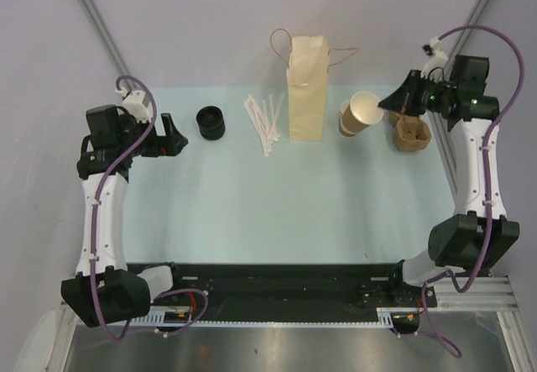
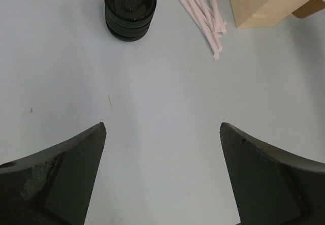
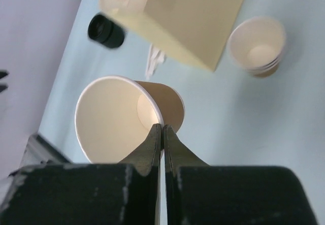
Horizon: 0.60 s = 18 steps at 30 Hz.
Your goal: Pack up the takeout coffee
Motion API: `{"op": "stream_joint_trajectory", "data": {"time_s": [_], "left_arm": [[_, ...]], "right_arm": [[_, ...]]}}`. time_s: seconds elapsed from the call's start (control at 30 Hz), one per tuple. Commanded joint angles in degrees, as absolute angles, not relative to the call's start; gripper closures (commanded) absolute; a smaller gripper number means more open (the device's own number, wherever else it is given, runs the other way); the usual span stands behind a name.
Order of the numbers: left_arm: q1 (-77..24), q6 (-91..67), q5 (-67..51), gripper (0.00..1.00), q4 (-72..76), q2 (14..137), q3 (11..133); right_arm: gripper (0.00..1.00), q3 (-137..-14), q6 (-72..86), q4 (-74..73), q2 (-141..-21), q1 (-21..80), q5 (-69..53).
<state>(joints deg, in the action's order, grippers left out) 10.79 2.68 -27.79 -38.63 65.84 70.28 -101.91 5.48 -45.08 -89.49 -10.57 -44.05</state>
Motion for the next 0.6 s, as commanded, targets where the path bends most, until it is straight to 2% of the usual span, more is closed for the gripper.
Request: {"op": "stream_joint_trajectory", "data": {"time_s": [0.0, 0.23, 0.4, 0.57], "left_arm": [[14.23, 0.35, -34.71, 0.01, -38.5, 66.88, 71.99], [14.85, -4.04, -34.89, 0.0, -32.45, 63.55, 65.75], [14.85, -5.27, -36.13, 0.01, -28.74, 60.03, 60.13], [14.85, -2.46, -36.12, 0.01, -30.5, 59.77, 59.94]], "right_arm": [[1.0, -91.1, 0.71, -48.07, -82.28, -3.02, -48.34], [1.0, -81.75, -4.22, -47.21, -79.62, 19.82, -35.09], [1.0, -79.72, -2.55, -40.0, -86.72, 29.52, -31.56], [1.0, -79.72, -0.7, -34.02, -93.68, 37.34, -29.1]]}}
